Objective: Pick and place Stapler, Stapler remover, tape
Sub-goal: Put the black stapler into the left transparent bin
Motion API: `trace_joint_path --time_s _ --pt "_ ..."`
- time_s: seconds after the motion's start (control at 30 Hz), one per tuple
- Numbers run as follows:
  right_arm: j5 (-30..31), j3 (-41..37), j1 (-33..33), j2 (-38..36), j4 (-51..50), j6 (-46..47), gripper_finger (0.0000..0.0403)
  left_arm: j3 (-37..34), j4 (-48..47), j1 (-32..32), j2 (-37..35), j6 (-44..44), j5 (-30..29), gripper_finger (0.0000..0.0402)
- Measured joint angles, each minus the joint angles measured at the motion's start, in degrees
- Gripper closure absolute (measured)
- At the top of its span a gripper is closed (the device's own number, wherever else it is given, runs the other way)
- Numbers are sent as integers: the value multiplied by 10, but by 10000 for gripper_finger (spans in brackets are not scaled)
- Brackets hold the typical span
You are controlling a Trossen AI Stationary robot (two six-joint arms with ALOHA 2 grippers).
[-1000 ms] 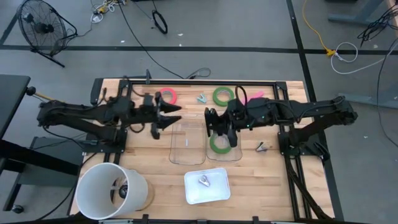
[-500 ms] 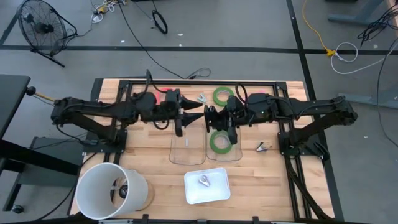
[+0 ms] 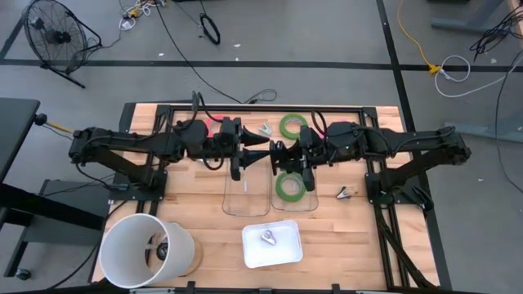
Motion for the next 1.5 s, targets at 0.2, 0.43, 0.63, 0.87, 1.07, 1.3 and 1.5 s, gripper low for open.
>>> trace_joint_path --time_s 0.2,0.43,0.63,0.87,1.07,1.3,1.5 --pt "1 0 -13 -7 -2 -2 300 1 1 0 1 0 2 184" --pt "-6 0 -23 -11 3 1 300 1 -1 0 2 0 8 184" --pt "-21 0 -12 -9 14 9 300 1 0 6 2 1 0 184" --pt "-20 0 -10 -5 17 6 300 1 -3 7 1 1 5 184" --pt "-30 0 -14 8 23 -7 300 0 -1 7 -1 1 16 184" --pt "-41 0 -32 -3 20 -12 300 0 5 8 0 0 21 184" --pt "-33 0 -35 -6 9 -15 300 0 3 7 1 0 32 184"
